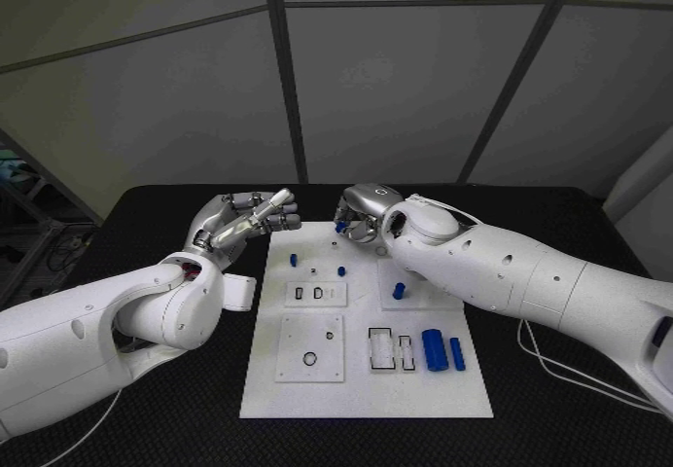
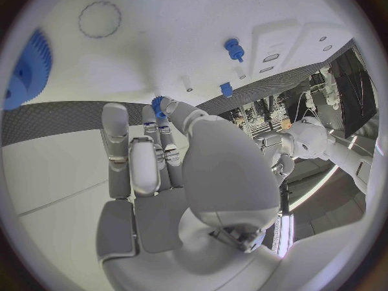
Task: Assemble the parts on the task board
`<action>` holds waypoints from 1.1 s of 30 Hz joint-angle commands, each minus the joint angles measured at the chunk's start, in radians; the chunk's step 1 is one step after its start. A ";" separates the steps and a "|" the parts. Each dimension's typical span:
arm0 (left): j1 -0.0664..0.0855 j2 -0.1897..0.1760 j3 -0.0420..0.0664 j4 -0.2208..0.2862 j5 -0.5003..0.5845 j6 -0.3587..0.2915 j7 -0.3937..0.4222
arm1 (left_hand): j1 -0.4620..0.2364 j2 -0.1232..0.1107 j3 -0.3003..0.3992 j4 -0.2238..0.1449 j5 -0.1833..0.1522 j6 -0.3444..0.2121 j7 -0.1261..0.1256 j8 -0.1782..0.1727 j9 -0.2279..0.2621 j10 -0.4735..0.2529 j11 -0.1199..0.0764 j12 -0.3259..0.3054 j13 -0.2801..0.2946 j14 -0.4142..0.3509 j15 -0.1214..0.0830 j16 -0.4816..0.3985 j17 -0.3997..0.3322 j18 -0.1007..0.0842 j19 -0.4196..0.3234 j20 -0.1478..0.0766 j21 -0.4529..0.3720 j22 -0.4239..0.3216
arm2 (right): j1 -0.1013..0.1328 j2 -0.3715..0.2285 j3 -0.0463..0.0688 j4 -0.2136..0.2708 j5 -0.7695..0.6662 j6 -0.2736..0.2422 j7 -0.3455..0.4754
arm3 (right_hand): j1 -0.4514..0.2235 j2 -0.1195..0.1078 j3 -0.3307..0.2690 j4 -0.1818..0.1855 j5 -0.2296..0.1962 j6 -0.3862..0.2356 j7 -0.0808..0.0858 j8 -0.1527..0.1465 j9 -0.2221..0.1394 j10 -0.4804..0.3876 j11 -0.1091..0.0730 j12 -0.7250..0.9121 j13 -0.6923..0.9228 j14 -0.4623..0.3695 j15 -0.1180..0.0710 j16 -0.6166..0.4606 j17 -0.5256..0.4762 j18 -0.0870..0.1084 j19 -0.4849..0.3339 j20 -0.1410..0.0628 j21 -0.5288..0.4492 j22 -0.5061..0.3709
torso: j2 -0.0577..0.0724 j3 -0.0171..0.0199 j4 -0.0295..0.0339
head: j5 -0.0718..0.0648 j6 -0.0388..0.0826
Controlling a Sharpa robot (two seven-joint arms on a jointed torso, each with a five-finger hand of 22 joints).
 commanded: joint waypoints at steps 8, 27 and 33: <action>0.003 0.001 0.001 0.001 -0.012 0.014 0.003 | -0.002 0.007 0.000 -0.004 -0.007 -0.001 0.008 -0.007 -0.001 -0.004 0.006 -0.007 -0.001 0.000 0.002 -0.005 0.000 -0.009 0.003 0.001 0.003 -0.001 | 0.000 0.014 0.000 -0.012 -0.002 0.034 -0.032 | -0.031 -0.025 0.006 0.011 -0.011 -0.053 0.027 -0.011 -0.008 -0.068 0.026 -0.004 -0.006 0.047 0.012 0.020 0.017 -0.021 -0.015 0.015 0.011 0.001 | 0.000 0.0005 -0.0001 | 0.000 -0.001; 0.003 -0.001 0.001 -0.001 -0.012 0.014 0.004 | -0.003 0.008 -0.001 -0.006 -0.007 -0.003 0.009 -0.010 -0.002 -0.007 0.007 -0.010 -0.001 -0.001 0.004 -0.007 0.000 -0.009 0.001 0.001 0.003 -0.002 | 0.000 0.002 -0.001 0.016 -0.005 -0.003 -0.035 | -0.035 -0.050 -0.024 0.005 -0.030 -0.125 0.039 -0.008 -0.006 -0.211 0.051 0.004 -0.006 0.038 0.033 0.028 0.015 -0.012 -0.049 0.041 -0.001 -0.027 | 0.001 0.0020 -0.0014 | 0.004 0.000; 0.003 -0.004 0.001 -0.003 -0.012 0.017 0.004 | -0.003 0.008 -0.001 -0.006 -0.007 -0.003 0.009 -0.010 -0.002 -0.007 0.007 -0.011 -0.001 -0.001 0.004 -0.008 -0.001 -0.009 0.001 0.001 0.002 -0.003 | 0.000 -0.081 0.000 0.116 0.021 -0.075 -0.023 | -0.040 -0.046 -0.034 0.010 -0.020 -0.114 0.037 -0.003 -0.003 -0.176 0.045 0.033 0.000 0.040 0.029 0.034 0.020 -0.017 -0.027 0.040 0.022 0.006 | 0.000 0.0025 -0.0046 | 0.003 0.005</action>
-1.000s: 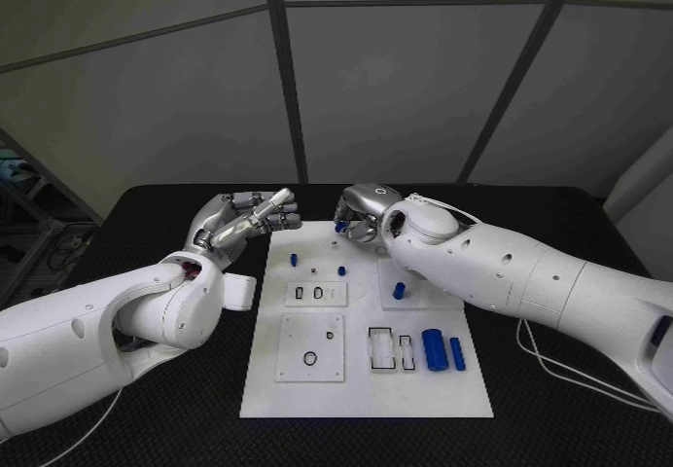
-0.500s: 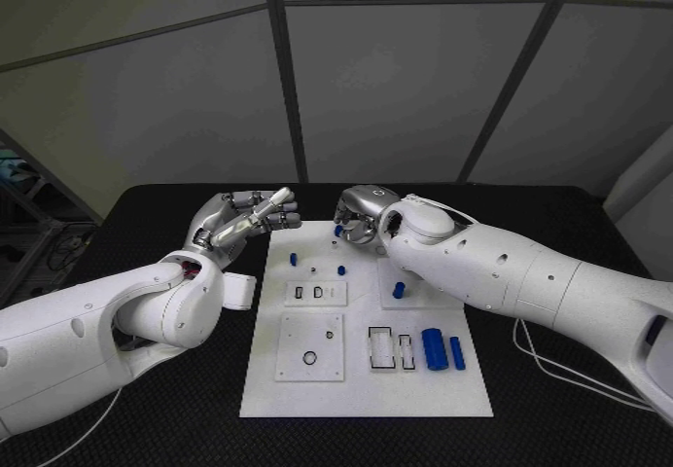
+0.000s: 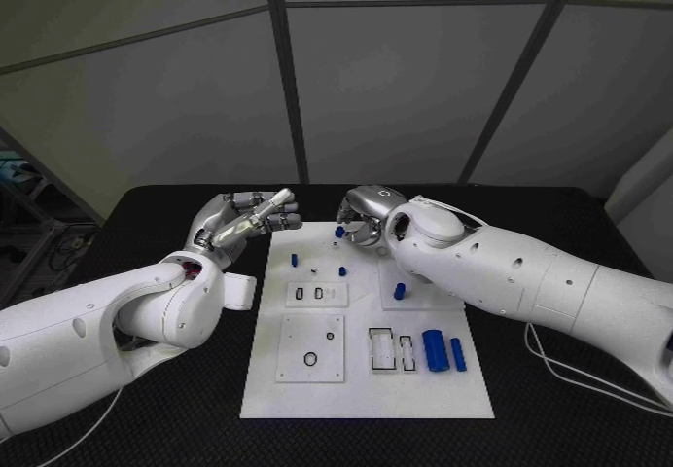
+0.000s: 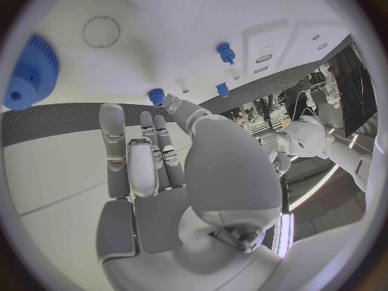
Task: Assemble the parts on the task board
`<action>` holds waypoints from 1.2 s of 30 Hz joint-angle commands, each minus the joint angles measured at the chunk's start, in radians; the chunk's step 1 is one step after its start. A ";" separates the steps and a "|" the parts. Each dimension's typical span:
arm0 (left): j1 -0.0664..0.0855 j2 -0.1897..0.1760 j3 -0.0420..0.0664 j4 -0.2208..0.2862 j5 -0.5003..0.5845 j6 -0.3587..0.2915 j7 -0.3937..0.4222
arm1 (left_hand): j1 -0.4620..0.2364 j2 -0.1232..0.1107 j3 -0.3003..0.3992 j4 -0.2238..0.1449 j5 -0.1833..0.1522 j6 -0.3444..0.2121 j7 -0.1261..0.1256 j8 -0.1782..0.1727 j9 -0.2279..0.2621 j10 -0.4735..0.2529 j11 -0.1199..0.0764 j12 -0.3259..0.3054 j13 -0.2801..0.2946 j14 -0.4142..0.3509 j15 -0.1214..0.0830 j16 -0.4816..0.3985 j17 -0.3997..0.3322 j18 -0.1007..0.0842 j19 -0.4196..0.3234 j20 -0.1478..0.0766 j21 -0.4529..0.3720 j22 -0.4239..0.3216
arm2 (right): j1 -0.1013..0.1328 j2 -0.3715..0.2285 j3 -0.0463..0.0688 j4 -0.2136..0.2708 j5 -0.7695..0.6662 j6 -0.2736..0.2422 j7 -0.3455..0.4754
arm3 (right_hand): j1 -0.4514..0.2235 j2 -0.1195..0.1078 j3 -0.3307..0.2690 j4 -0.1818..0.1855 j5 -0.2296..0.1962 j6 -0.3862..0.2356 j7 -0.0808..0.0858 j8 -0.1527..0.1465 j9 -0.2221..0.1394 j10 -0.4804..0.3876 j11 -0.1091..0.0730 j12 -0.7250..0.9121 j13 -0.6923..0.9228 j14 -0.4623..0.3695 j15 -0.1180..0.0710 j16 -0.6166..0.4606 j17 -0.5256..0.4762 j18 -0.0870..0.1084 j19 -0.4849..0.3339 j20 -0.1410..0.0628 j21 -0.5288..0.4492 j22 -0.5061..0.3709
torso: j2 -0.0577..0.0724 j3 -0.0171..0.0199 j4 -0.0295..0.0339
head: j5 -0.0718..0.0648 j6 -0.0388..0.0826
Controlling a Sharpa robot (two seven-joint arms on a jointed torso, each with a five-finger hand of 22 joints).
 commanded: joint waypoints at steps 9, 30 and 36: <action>0.002 -0.010 0.001 -0.022 -0.029 0.053 0.013 | -0.002 0.011 -0.001 -0.017 -0.010 0.021 -0.006 -0.004 0.001 0.021 -0.005 -0.001 0.002 0.007 0.000 -0.009 0.001 -0.008 -0.003 0.001 0.001 -0.004 | 0.002 -0.269 0.001 0.221 0.234 -0.069 -0.012 | -0.053 -0.054 -0.089 0.035 0.041 -0.024 -0.021 -0.002 -0.003 0.243 -0.044 0.117 0.048 0.054 -0.030 0.040 0.058 -0.032 0.063 -0.028 0.060 0.096 | -0.004 0.0028 -0.0152 | -0.008 0.014; 0.002 -0.007 0.001 -0.048 -0.042 0.058 0.009 | -0.006 0.014 -0.003 -0.021 -0.012 0.033 -0.011 -0.005 0.001 0.038 -0.010 0.000 0.002 0.022 -0.005 -0.009 0.003 -0.007 -0.001 -0.001 0.003 -0.005 | 0.002 -0.318 0.001 0.167 0.322 0.067 -0.041 | 0.073 0.002 -0.382 0.165 0.110 -0.071 -0.025 0.032 0.003 0.317 -0.052 1.132 1.107 0.094 -0.035 0.163 0.301 -0.061 0.157 -0.039 0.155 0.255 | -0.004 0.0044 -0.0193 | -0.012 0.013; 0.002 -0.006 0.001 -0.052 -0.042 0.056 0.008 | -0.006 0.014 -0.004 -0.022 -0.012 0.033 -0.010 -0.006 0.001 0.037 -0.010 -0.001 0.002 0.020 -0.005 -0.010 0.003 -0.007 -0.001 -0.001 0.004 -0.005 | 0.002 -0.286 0.002 0.135 0.333 0.066 -0.054 | 0.069 0.007 -0.385 0.181 0.116 -0.071 -0.025 0.037 0.003 0.331 -0.052 1.172 1.153 0.096 -0.034 0.167 0.311 -0.062 0.161 -0.038 0.161 0.265 | -0.004 0.0053 -0.0223 | -0.008 0.009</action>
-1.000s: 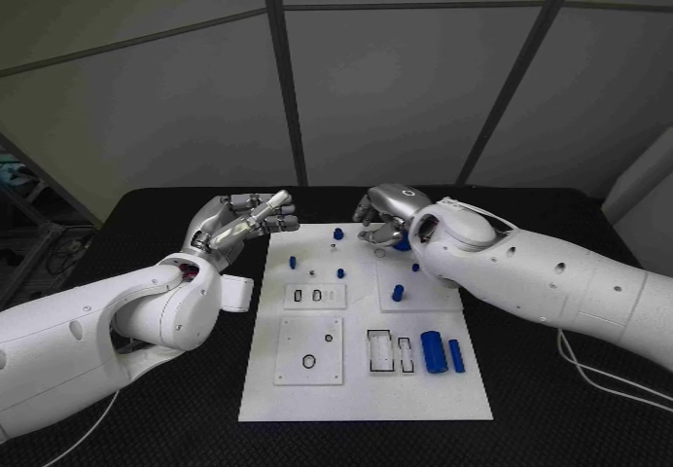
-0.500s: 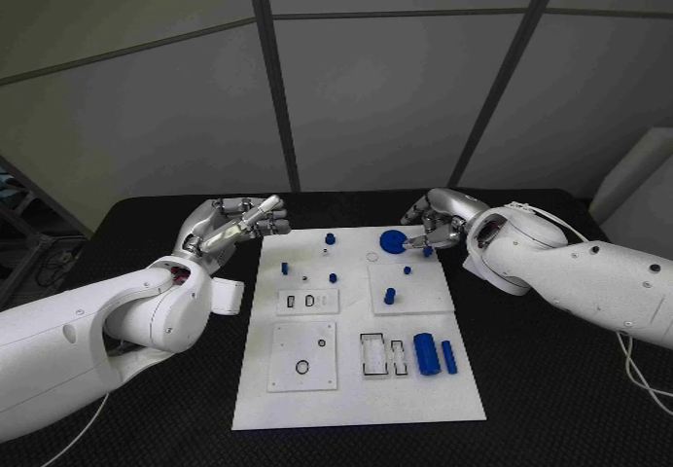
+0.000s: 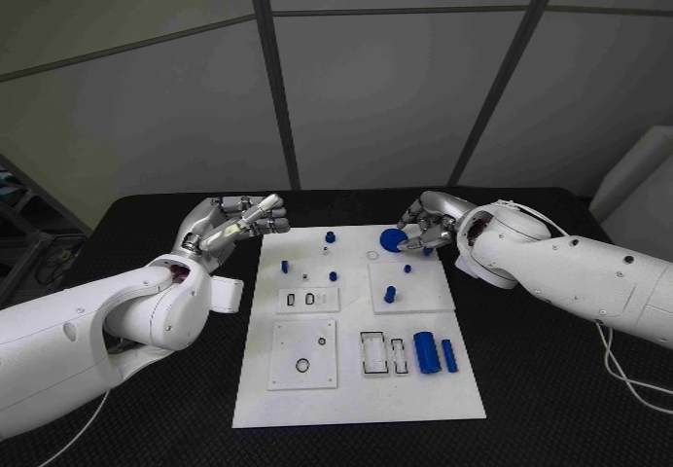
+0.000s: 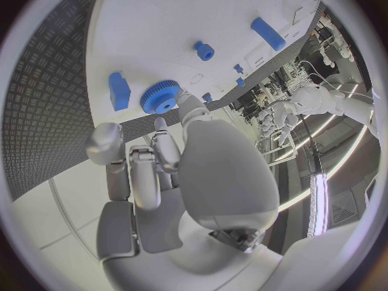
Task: Assemble the parts on the task board
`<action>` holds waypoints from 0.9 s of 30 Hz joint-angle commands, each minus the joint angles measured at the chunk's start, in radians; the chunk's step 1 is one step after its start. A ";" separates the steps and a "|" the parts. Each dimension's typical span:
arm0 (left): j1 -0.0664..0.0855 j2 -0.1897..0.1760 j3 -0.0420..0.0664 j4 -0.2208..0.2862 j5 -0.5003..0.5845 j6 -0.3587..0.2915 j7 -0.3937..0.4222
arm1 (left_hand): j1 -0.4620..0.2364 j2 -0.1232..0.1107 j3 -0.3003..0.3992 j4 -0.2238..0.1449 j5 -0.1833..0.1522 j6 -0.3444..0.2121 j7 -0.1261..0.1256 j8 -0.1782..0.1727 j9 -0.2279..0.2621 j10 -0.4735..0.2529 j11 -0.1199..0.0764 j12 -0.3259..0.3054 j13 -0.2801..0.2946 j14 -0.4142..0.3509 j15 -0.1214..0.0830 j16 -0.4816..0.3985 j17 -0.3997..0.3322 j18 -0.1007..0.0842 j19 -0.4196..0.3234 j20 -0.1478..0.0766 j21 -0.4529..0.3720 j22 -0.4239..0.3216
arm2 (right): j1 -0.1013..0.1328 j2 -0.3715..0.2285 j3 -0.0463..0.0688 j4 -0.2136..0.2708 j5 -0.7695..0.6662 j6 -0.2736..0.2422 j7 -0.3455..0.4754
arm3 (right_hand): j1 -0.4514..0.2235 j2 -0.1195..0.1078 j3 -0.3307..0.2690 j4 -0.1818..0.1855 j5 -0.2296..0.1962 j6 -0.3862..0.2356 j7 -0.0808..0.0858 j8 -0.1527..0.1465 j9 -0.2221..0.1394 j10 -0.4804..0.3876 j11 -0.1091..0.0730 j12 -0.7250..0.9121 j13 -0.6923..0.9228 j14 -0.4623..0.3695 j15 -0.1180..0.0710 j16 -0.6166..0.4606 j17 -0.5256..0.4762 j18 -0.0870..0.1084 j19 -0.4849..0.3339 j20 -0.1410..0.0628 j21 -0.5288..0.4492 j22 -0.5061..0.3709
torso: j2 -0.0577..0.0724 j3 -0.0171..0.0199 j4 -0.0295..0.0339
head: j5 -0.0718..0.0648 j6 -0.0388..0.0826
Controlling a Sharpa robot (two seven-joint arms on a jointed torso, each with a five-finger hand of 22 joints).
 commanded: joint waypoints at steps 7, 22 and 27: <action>0.002 0.003 0.001 -0.003 -0.011 0.012 0.006 | -0.001 0.008 -0.001 -0.005 -0.006 0.006 0.003 -0.006 0.001 0.008 0.001 -0.001 0.001 0.008 0.001 -0.005 0.001 -0.007 -0.001 -0.001 0.004 -0.001 | 0.002 0.030 0.001 -0.035 0.024 0.022 -0.026 | 0.001 0.010 0.001 0.014 0.012 -0.004 0.002 0.009 0.002 0.022 0.002 0.042 0.048 0.093 0.008 0.009 0.216 -0.016 0.011 -0.001 0.012 0.010 | 0.000 0.0002 0.0001 | 0.002 -0.009; 0.002 0.005 0.001 -0.008 -0.011 0.010 0.000 | -0.001 0.008 -0.001 -0.007 -0.006 0.006 0.004 -0.007 0.001 0.007 0.002 -0.002 0.000 0.006 0.001 -0.007 0.001 -0.007 -0.001 -0.002 0.004 -0.001 | 0.002 0.052 0.001 -0.060 0.026 0.032 -0.033 | -0.003 0.014 0.000 0.021 0.015 -0.002 0.003 0.013 0.002 0.026 0.003 0.056 0.064 0.093 0.009 0.010 0.220 -0.017 0.012 0.001 0.014 0.014 | -0.001 0.0014 -0.0014 | 0.007 -0.008; 0.002 0.006 0.001 -0.007 -0.011 0.012 -0.002 | -0.001 0.008 -0.001 -0.007 -0.006 0.006 0.004 -0.007 0.001 0.007 0.002 -0.002 0.000 0.006 0.001 -0.007 0.001 -0.007 -0.001 -0.002 0.004 -0.001 | 0.002 0.059 0.001 -0.071 0.026 0.045 -0.037 | -0.002 0.017 0.001 0.022 0.016 -0.001 0.003 0.014 0.002 0.029 0.003 0.062 0.070 0.094 0.010 0.011 0.221 -0.017 0.012 0.001 0.015 0.015 | -0.001 0.0012 -0.0014 | 0.005 -0.005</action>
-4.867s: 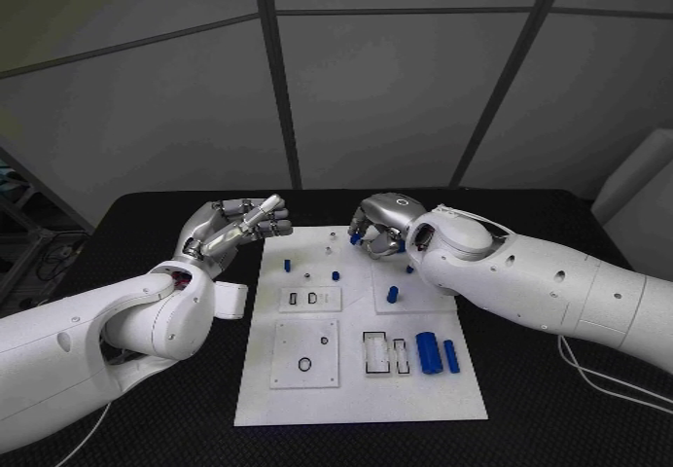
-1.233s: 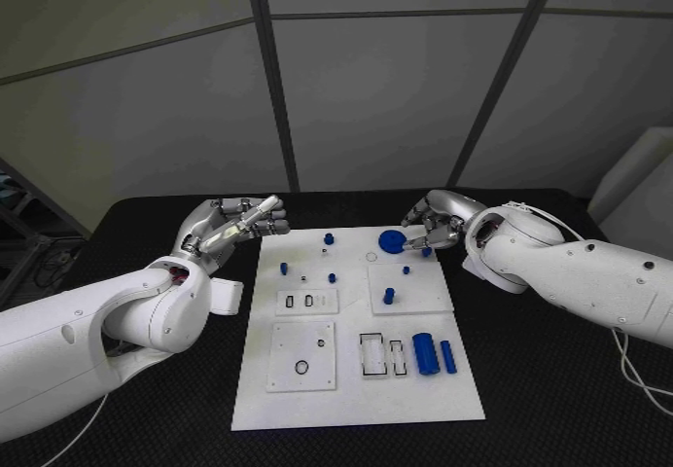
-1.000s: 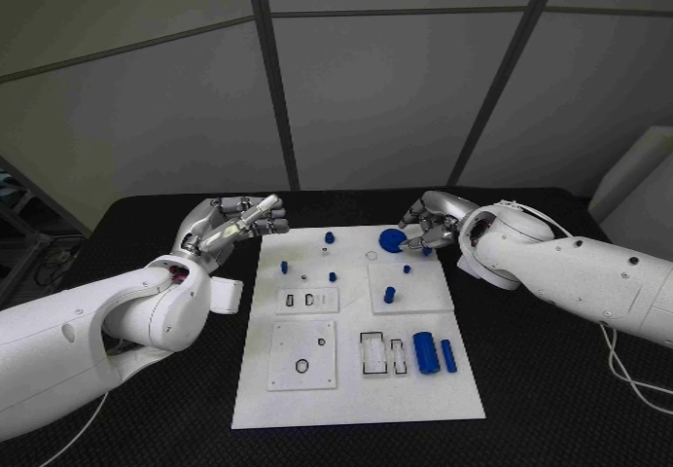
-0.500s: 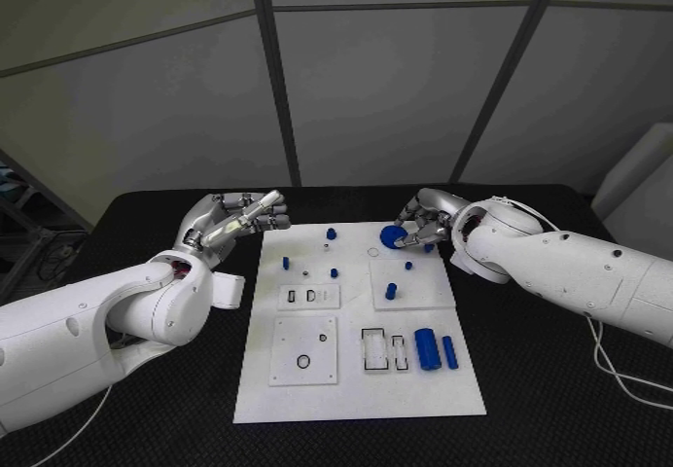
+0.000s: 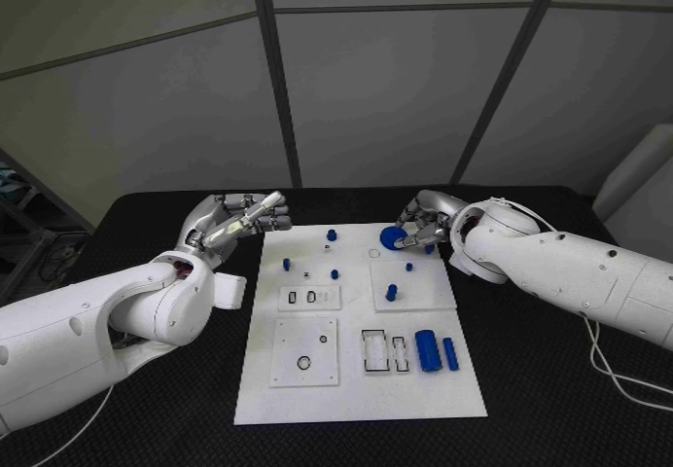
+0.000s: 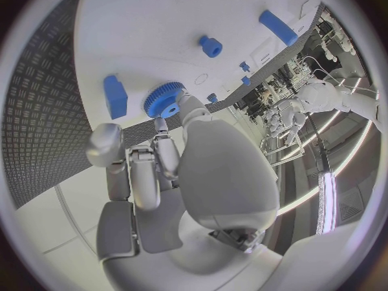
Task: Assemble the parts on the task board
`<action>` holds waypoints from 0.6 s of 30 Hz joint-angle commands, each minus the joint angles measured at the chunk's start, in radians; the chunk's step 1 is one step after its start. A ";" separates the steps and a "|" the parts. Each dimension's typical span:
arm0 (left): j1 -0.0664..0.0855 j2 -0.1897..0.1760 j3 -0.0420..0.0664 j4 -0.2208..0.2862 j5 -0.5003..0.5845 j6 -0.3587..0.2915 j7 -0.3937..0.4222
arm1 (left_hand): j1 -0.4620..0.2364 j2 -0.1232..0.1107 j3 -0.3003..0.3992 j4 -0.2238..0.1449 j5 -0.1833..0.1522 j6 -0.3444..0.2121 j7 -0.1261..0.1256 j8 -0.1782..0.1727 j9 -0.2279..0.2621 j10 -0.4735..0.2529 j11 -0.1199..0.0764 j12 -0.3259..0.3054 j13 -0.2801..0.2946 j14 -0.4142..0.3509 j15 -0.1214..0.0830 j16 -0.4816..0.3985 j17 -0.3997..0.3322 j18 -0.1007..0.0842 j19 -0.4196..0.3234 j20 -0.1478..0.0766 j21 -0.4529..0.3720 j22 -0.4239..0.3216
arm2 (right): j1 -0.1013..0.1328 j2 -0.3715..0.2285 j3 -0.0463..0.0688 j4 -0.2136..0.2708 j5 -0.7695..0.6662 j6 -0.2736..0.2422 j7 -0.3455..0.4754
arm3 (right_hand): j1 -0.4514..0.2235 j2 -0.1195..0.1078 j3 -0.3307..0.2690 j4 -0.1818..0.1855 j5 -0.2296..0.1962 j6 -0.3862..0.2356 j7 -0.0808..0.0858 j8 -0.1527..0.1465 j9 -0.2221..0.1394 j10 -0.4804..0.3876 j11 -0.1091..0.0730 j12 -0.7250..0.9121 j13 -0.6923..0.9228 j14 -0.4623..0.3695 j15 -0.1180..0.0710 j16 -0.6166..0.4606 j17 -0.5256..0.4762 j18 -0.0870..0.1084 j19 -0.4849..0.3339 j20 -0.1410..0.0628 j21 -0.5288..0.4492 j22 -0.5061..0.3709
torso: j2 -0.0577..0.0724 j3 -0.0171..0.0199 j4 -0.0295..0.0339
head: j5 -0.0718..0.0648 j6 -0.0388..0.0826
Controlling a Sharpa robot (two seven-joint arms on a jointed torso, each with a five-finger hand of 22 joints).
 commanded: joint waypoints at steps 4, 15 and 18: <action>0.002 0.001 0.001 0.001 -0.009 0.012 0.000 | -0.001 0.008 -0.001 -0.007 -0.006 0.006 0.004 -0.004 0.001 0.007 0.002 -0.002 0.000 0.006 0.001 -0.007 0.001 -0.007 -0.001 -0.001 0.004 -0.002 | 0.001 0.011 0.000 -0.007 -0.005 0.011 -0.009 | -0.001 0.004 -0.005 0.009 -0.004 -0.010 0.006 0.002 -0.001 0.005 0.002 0.008 0.005 0.097 0.008 0.006 0.224 -0.017 0.004 0.002 0.007 0.001 | 0.000 0.0005 -0.0010 | 0.000 0.000; 0.002 0.002 0.001 -0.001 -0.009 0.014 -0.003 | 0.000 0.009 -0.001 -0.007 -0.006 0.006 0.004 -0.004 0.000 0.006 0.002 -0.003 0.000 0.006 0.002 -0.008 0.001 -0.008 -0.001 -0.001 0.004 -0.002 | 0.001 0.023 0.000 -0.008 -0.015 -0.003 -0.007 | -0.003 -0.002 -0.011 0.017 -0.017 -0.023 0.008 -0.002 -0.003 0.008 0.005 0.020 0.019 0.099 0.011 0.009 0.233 -0.018 0.005 0.005 0.010 0.006 | 0.000 0.0005 0.0008 | 0.000 -0.002; 0.002 0.002 0.001 -0.001 -0.009 0.015 -0.004 | 0.000 0.009 -0.001 -0.007 -0.006 0.006 0.004 -0.004 0.000 0.006 0.002 -0.003 0.000 0.006 0.002 -0.008 0.001 -0.008 -0.001 -0.001 0.004 -0.002 | 0.001 0.024 0.000 -0.008 -0.019 -0.002 -0.008 | -0.002 0.000 -0.010 0.019 -0.015 -0.022 0.009 -0.001 -0.002 0.011 0.005 0.026 0.027 0.100 0.011 0.010 0.234 -0.018 0.006 0.005 0.011 0.007 | 0.000 0.0006 -0.0001 | 0.001 -0.003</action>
